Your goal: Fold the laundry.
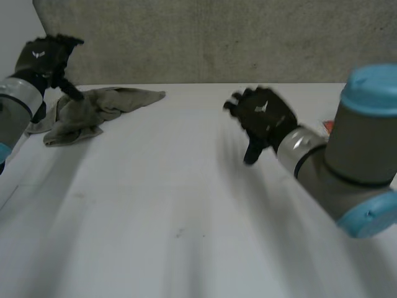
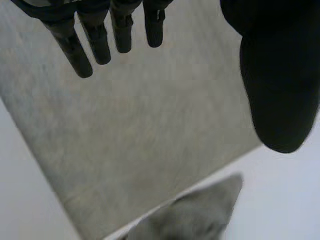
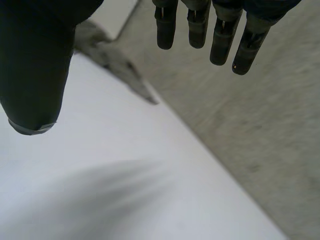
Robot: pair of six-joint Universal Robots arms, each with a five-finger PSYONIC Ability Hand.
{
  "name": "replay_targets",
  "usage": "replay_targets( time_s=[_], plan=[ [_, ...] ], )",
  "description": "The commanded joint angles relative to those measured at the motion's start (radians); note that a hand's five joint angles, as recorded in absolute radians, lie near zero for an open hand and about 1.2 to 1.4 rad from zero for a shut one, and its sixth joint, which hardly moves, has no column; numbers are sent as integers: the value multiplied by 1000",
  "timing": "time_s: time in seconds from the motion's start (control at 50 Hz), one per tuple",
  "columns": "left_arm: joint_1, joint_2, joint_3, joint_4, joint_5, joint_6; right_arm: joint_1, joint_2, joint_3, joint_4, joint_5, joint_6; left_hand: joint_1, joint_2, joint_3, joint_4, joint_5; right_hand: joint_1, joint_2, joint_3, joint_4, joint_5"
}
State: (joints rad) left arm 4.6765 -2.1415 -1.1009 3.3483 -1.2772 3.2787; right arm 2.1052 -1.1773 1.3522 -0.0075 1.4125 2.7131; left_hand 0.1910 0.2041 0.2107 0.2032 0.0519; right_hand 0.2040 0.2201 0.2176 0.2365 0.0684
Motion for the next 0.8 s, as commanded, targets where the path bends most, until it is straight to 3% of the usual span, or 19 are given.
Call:
replay_targets(
  time_s=[0.02,0.18,0.4,0.7,0.78,0.8],
  plan=[
    [74,-268,189,-4,16,304,-8,-10,120,0,-1,-15,23,9,3,10,-13,-29,-46,-43,-62,-68],
    [96,-455,338,-16,61,406,-14,-59,238,-48,-3,-18,22,9,3,10,-13,-29,-46,-43,-62,-68],
    [96,-589,524,-24,61,406,-77,-110,358,-89,-27,-18,178,165,158,166,143,-29,-46,-43,-62,-68],
    [94,-759,768,-98,101,407,-126,-180,464,-114,-37,-18,163,150,144,151,128,-29,-46,-43,-62,-68],
    [94,-775,780,-98,122,407,-143,-194,479,-115,-37,-18,339,326,319,327,303,-29,-46,-43,-62,-68],
    [93,-776,783,-98,124,407,-146,-197,482,-115,-37,-18,508,495,488,496,473,-29,-46,-43,-62,-68]
  ],
)
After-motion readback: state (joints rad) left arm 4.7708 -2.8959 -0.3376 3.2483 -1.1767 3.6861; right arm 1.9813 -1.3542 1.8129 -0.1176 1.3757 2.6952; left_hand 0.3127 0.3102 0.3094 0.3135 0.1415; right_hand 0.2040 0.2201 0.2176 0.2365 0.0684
